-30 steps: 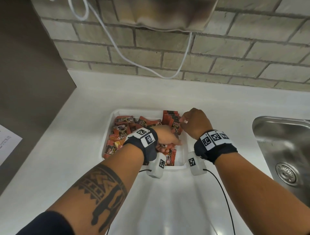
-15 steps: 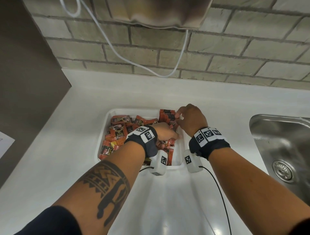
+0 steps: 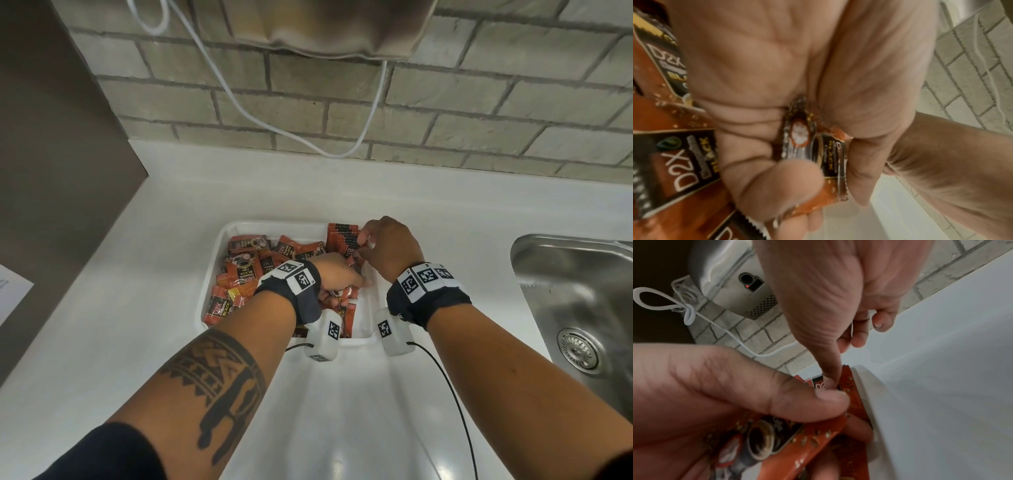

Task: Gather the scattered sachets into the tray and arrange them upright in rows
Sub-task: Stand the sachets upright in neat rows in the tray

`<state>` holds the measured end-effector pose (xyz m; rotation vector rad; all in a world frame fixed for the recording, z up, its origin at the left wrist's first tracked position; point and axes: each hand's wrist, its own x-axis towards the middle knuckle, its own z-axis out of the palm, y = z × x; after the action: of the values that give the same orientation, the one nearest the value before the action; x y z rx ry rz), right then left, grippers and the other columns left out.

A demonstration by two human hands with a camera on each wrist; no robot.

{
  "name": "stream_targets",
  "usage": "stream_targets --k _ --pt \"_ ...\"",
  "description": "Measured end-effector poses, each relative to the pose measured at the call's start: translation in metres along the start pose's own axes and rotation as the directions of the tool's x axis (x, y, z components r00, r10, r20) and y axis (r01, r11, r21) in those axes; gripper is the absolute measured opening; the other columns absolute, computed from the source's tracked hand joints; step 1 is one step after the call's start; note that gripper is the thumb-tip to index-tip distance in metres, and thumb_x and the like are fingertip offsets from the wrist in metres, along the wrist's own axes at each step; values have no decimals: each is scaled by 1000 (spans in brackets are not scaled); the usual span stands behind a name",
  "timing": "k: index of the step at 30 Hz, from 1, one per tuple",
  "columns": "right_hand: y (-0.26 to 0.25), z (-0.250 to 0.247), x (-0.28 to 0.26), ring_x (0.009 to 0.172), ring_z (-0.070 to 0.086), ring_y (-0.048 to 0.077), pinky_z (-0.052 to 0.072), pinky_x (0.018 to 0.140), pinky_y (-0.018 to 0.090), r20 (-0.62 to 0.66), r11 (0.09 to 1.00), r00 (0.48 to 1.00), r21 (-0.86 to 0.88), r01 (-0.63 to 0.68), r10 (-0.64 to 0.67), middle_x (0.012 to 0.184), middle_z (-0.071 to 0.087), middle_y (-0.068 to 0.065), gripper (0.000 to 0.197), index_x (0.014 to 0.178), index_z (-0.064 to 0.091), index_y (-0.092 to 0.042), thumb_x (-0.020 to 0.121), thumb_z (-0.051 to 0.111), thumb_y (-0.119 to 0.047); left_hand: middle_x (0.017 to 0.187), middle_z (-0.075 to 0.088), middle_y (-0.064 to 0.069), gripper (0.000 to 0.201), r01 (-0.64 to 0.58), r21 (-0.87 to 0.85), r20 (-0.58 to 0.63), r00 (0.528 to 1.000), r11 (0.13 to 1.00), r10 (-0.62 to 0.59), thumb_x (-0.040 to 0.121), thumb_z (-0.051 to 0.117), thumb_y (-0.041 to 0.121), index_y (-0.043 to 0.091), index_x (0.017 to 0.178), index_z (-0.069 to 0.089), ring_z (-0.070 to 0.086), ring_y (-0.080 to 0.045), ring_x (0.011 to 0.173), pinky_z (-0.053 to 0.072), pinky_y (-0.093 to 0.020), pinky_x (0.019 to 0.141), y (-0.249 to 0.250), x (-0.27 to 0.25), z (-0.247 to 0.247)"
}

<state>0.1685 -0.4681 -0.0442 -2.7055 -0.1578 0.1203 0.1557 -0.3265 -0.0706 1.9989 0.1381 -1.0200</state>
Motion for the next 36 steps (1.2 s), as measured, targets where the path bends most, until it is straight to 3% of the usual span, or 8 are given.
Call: stream_targets --k 5,9,12,16,23,26,29,36 --pt "1 -7 -6 94 57 15 45 74 24 -26 998 1000 61 5 -3 102 56 -3 10 91 67 -25 86 72 -19 85 66 -8 34 -38 -47 31 999 998 39 95 68 27 -1 115 67 62 -15 64 54 -26 59 -2 -9 0" --pt "6 -18 -22 78 59 -4 33 60 10 49 978 998 207 31 -42 87 66 -15 3 86 68 -32 88 71 -33 110 67 -14 23 -97 -300 99 986 949 133 94 62 -3 -1 117 63 64 -19 88 61 -28 68 -8 -18 -5" --pt "6 -19 -31 72 57 -7 35 62 10 195 965 977 261 32 -85 90 69 -13 5 92 70 -31 88 73 -33 105 62 -11 21 -149 -473 135 962 868 238 94 56 -14 5 103 62 65 -21 96 62 -34 84 -10 -26 -7" --pt "8 -26 -25 77 64 11 49 77 30 165 916 986 400 -40 -30 84 72 -2 16 80 69 -30 84 78 -19 115 69 -18 32 -270 -471 56 941 840 334 91 64 -11 -3 121 63 70 -21 99 62 -29 82 -9 -32 -7" --pt "1 -37 -18 57 59 -5 41 56 8 49 875 998 481 -47 26 74 70 -8 6 84 75 -20 83 81 -21 90 79 -6 32 -387 -195 -227 912 901 343 72 92 17 4 98 78 77 -21 84 63 -40 83 -8 -37 -19" --pt "-4 -36 -14 64 59 -1 39 56 10 -21 924 999 381 -20 30 75 69 -10 4 83 74 -22 86 77 -21 73 77 -4 40 -235 119 -276 925 965 260 74 88 41 4 86 77 76 -23 70 63 -35 76 -9 -38 -23" --pt "-5 -32 -12 71 59 1 38 60 11 1 974 1000 227 -4 3 77 65 -15 11 82 72 -25 89 71 -18 57 68 2 39 -58 304 -254 957 951 139 83 80 43 8 71 68 60 -10 40 50 -21 48 -9 -40 -20" --pt "-8 -20 -11 65 53 -3 34 52 5 20 990 1000 138 3 -6 71 56 -18 12 81 72 -23 89 69 -14 118 72 -13 41 -150 441 -32 983 885 183 98 60 40 9 123 70 67 -28 96 55 -34 90 0 -34 -2"
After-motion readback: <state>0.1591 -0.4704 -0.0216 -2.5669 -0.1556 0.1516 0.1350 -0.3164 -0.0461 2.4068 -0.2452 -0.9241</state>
